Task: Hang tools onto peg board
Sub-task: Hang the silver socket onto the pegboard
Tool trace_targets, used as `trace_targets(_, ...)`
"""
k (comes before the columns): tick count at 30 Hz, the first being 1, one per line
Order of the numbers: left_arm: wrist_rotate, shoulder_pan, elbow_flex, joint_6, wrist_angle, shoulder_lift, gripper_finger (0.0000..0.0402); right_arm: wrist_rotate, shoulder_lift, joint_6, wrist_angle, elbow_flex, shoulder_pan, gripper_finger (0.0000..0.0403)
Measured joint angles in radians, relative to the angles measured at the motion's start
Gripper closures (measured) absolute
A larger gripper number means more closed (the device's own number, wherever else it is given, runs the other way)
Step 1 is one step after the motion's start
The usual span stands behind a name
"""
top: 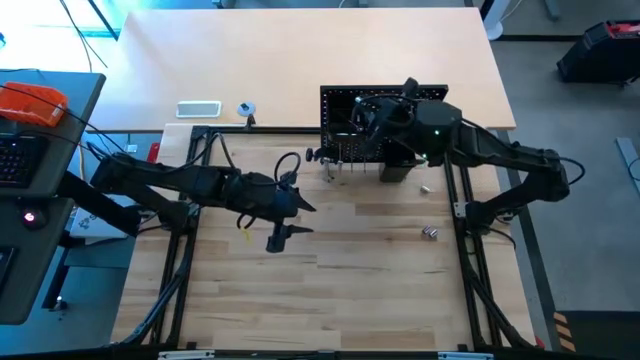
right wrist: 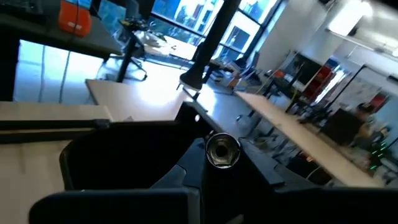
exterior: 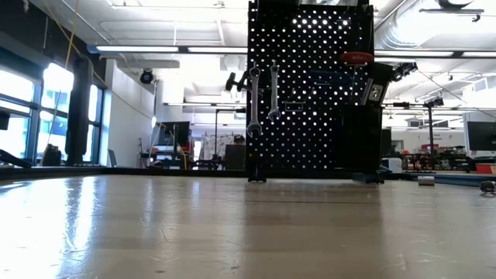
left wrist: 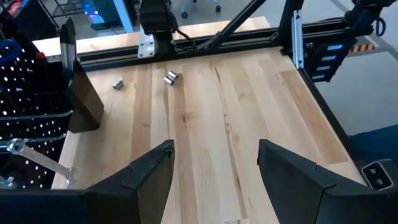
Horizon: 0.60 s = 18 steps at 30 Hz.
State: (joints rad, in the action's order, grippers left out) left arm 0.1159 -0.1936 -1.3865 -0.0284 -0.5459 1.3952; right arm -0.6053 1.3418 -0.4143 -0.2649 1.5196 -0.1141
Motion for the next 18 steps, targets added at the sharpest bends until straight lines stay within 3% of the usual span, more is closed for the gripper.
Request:
trace_targets(7, 0.001, 0.0, 0.0, 0.001, -0.007, 0.023, 0.0179, 0.015, 0.0, 0.052, -0.026, 0.0, -0.004, 0.0323)
trace_targets(18, 0.001, 0.001, -0.001, 0.025, -0.002, 0.034, 0.0179, 0.057, 0.0, 0.076, -0.039, 0.0, -0.004, 0.0308)
